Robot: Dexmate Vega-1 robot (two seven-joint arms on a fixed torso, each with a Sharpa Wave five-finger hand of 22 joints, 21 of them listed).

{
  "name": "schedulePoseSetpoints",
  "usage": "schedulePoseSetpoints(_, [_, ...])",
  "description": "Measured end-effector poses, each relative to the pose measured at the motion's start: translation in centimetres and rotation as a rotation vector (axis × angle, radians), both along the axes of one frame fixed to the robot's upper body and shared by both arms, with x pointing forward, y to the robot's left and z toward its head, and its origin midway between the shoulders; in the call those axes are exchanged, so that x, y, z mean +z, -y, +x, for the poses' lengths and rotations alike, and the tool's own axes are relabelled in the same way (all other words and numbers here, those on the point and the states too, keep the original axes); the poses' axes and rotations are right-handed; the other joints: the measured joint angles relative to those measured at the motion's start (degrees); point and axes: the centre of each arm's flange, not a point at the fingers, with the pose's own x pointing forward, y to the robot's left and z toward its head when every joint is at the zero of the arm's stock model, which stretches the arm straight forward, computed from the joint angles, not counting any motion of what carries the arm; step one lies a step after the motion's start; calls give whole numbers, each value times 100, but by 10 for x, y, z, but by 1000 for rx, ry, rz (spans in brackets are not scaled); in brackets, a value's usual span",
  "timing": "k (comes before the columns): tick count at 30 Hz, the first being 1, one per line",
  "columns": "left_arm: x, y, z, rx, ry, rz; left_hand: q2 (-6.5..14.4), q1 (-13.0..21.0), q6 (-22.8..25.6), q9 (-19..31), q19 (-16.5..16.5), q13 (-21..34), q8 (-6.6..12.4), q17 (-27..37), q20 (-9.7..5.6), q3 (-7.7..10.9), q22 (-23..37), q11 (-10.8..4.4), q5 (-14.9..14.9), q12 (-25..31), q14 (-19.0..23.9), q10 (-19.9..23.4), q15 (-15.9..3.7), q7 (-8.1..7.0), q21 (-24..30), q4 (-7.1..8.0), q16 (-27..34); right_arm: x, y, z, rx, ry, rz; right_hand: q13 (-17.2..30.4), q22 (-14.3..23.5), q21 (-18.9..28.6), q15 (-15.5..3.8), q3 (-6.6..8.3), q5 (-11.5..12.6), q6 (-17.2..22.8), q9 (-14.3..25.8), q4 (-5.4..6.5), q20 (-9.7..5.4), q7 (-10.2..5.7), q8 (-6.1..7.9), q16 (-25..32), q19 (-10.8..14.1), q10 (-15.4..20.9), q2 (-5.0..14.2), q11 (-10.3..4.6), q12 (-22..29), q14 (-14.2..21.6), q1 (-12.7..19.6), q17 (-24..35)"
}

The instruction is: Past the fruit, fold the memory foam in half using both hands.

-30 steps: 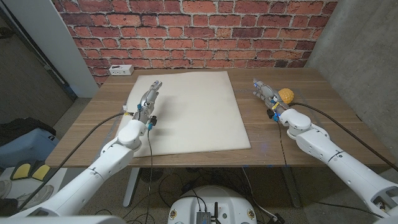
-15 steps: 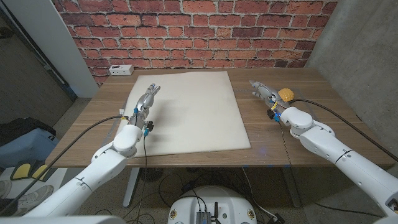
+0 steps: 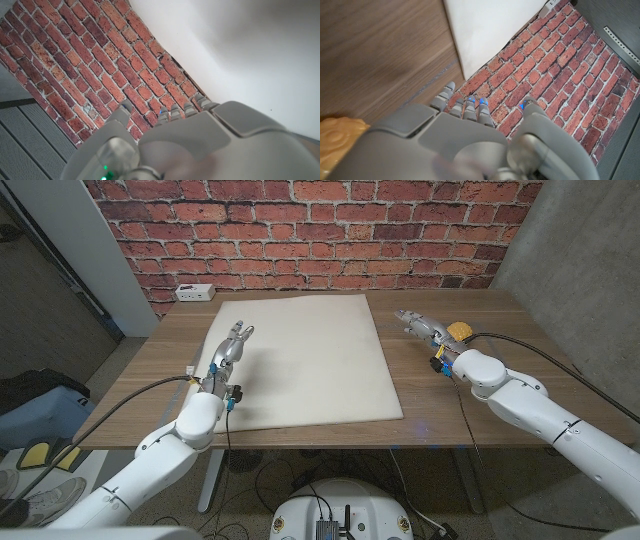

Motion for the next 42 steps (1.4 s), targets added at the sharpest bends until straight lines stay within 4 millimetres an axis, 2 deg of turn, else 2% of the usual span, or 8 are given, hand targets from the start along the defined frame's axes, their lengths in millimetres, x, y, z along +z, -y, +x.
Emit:
schedulePoseSetpoints(21, [-26,0,-47,106,-18,44,-23,23,-1,0,-83,0,0,0,0,-23,-1,31,0,-21,0,-31,0,0,-35,-57,0,-8,-18,-27,-43,-1,-161,0,0,0,0,16,0,0,-1,-16,-1,0,0,0,0,22,22,-22,0,0,22,4])
schedulePoseSetpoints(28, [-30,-2,-63,146,-30,71,-46,45,-1,-1,-83,0,-40,0,0,-23,-1,-1,-24,-21,0,-63,0,1,-35,-56,0,-13,-26,-37,-59,-6,-216,0,0,0,0,31,0,0,-1,-32,0,0,0,0,0,22,23,-22,0,0,23,4])
schedulePoseSetpoints(31, [-32,-5,-62,176,-42,92,-20,70,-1,0,-83,0,-40,0,0,-23,-1,-1,-24,-43,0,-62,-1,1,-35,-56,0,-13,-32,-42,-43,-1,-225,0,0,0,-23,31,0,0,-1,-31,0,0,0,0,0,22,52,-22,0,23,52,3])
schedulePoseSetpoints(32, [-32,-4,-70,181,-42,99,-16,75,-1,0,-83,0,-40,0,0,-23,-1,-1,-24,-43,0,-62,0,1,-35,-56,0,-15,-31,-42,-64,-3,-242,0,-1,0,-31,31,0,0,-1,-31,0,1,0,0,0,22,52,-22,0,31,52,3])
schedulePoseSetpoints(35, [-32,-4,-78,199,-46,119,-16,75,-1,-1,-136,0,-40,0,9,-47,-1,-1,-24,-43,0,-62,-1,1,-34,-80,0,-16,-34,-46,-73,0,-265,-1,-1,0,-31,55,0,0,-1,-55,-1,1,0,0,0,22,30,-22,0,31,74,3])
schedulePoseSetpoints(40, [-35,-8,-77,241,-60,154,-16,75,-16,0,-145,-1,-40,0,0,-47,-1,-1,-24,-43,0,-62,-1,16,-34,-80,0,-19,-39,-51,-82,-2,-300,0,-1,0,-31,39,0,0,-1,-71,-1,1,0,0,0,53,30,-53,1,31,74,3])
schedulePoseSetpoints(41, [-34,-5,-88,233,-57,154,-16,75,-32,0,-145,0,-40,0,0,-47,-1,-1,-24,-43,1,-62,0,32,-34,-80,0,-19,-40,-52,-81,-2,-301,-1,-1,0,-31,39,0,0,-1,-71,0,1,0,0,0,53,30,-53,23,31,74,3])
schedulePoseSetpoints(42, [-34,-5,-88,243,-60,162,-16,75,-33,0,-145,-1,-40,0,0,-47,-1,-1,-24,-43,0,-62,-1,32,-34,-79,0,-19,-43,-54,-73,0,-303,-1,-1,0,-31,39,0,0,-1,-71,-1,1,0,0,0,53,30,-53,23,31,74,3])
